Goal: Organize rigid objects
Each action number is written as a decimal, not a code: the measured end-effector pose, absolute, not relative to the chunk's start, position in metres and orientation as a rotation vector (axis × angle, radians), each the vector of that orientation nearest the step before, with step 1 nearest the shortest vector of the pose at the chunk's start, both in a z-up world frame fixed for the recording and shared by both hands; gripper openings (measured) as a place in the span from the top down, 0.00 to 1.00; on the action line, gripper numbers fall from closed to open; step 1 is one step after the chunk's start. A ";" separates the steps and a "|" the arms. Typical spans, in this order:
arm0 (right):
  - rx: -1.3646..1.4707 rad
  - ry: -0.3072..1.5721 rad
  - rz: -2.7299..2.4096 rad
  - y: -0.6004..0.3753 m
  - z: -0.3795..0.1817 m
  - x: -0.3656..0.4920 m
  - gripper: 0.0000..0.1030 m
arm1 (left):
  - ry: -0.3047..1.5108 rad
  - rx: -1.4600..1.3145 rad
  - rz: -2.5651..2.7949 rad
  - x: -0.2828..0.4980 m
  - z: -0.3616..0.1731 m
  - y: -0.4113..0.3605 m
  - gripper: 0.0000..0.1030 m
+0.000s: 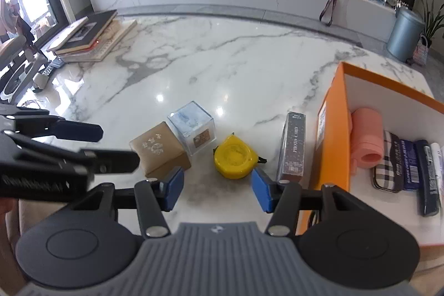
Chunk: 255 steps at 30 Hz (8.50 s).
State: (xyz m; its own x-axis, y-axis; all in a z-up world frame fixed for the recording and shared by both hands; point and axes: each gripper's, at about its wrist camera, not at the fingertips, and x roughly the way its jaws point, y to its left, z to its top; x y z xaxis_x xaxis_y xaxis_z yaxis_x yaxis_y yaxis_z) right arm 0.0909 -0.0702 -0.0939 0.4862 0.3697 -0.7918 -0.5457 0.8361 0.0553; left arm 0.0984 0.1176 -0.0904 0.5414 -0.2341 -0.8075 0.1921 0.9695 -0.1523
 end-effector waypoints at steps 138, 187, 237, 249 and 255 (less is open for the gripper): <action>0.262 1.074 0.417 -0.312 -0.118 0.197 0.52 | 1.130 0.422 -0.725 0.214 -0.096 -0.141 0.31; 0.022 1.505 0.603 -0.233 -0.124 0.230 0.53 | 1.046 -0.183 -0.378 0.191 -0.106 -0.046 0.47; 0.221 1.334 0.483 -0.247 -0.122 0.243 0.69 | 1.011 -0.194 -0.233 0.155 -0.082 0.006 0.50; 0.043 1.040 0.604 -0.194 -0.050 0.199 0.69 | 1.014 -0.065 -0.214 0.137 -0.097 0.022 0.40; -0.170 0.993 0.659 -0.139 -0.047 0.184 0.69 | 1.053 -0.113 -0.167 0.153 -0.123 0.021 0.32</action>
